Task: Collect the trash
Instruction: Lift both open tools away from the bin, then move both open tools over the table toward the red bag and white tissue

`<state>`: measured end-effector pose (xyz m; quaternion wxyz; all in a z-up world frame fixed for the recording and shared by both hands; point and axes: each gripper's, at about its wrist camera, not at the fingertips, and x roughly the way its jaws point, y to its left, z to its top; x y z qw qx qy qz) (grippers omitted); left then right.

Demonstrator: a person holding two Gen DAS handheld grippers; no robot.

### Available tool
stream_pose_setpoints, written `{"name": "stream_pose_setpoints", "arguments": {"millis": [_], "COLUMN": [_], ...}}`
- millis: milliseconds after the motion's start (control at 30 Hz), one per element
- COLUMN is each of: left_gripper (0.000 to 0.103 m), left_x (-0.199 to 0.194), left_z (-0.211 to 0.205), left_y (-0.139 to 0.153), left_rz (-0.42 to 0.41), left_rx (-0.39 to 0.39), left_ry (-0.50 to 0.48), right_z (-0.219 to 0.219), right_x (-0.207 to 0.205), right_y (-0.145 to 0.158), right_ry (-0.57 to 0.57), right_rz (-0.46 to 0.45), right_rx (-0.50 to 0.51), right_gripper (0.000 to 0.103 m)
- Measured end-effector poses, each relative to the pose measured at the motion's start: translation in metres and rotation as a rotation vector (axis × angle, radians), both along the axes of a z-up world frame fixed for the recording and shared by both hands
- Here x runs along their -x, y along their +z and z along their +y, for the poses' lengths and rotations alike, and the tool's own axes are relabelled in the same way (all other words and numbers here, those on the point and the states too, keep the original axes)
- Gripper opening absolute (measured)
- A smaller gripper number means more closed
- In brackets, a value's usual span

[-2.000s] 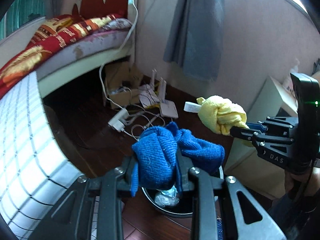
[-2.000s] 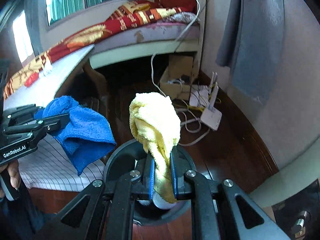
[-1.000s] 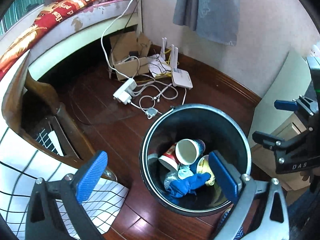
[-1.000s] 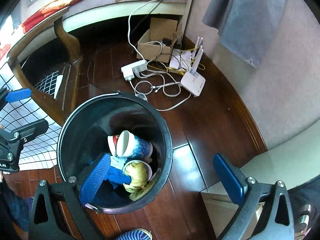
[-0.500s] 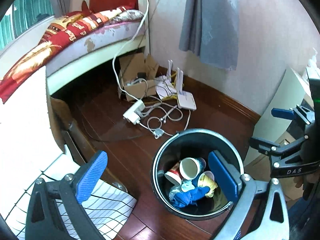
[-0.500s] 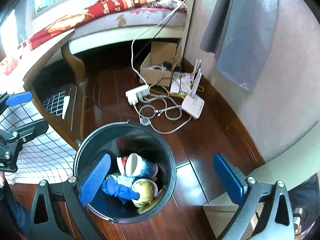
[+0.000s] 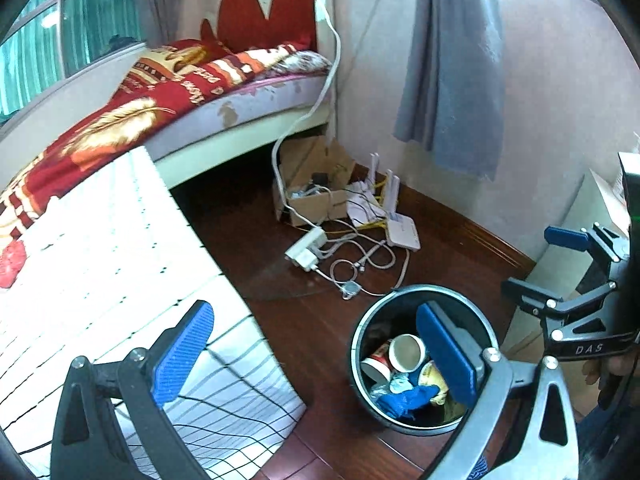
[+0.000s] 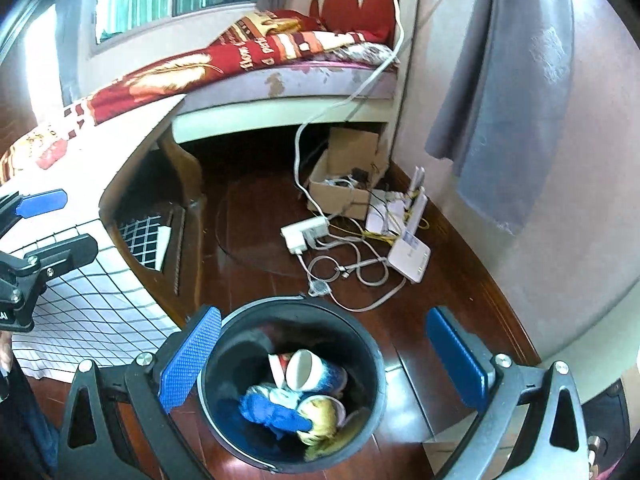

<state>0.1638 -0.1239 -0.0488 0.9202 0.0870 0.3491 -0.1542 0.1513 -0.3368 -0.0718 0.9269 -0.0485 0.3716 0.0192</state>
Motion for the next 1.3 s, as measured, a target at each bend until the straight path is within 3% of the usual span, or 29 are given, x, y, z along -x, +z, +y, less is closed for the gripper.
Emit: {"name": "stream_pose_setpoints", "arguments": {"millis": [367,967,1133,1300], "left_gripper": [0.102,0.102,0.101,0.089], "left_x": [0.006,0.034,0.024,-0.011], "left_z": [0.072,0.262,0.312,0.357], "left_y": [0.015,0.02,0.026,0.021], "left_rz": [-0.04,-0.072,-0.067,-0.04], "left_rx": [0.008,0.004,0.042,0.06], "left_ry": [0.142,0.523,0.572,0.61], "right_z": [0.065,0.256,0.311,0.367], "right_x": [-0.019,-0.053,-0.079,-0.123], "right_y": [0.021,0.046,0.057,0.061], "right_ry": [0.124,0.458,0.53,0.581], "right_rz": [-0.053,-0.101,-0.065,-0.056], "right_rx": [-0.021,-0.096,-0.128,-0.102], "right_gripper": [0.103,0.103,0.103,0.103]}}
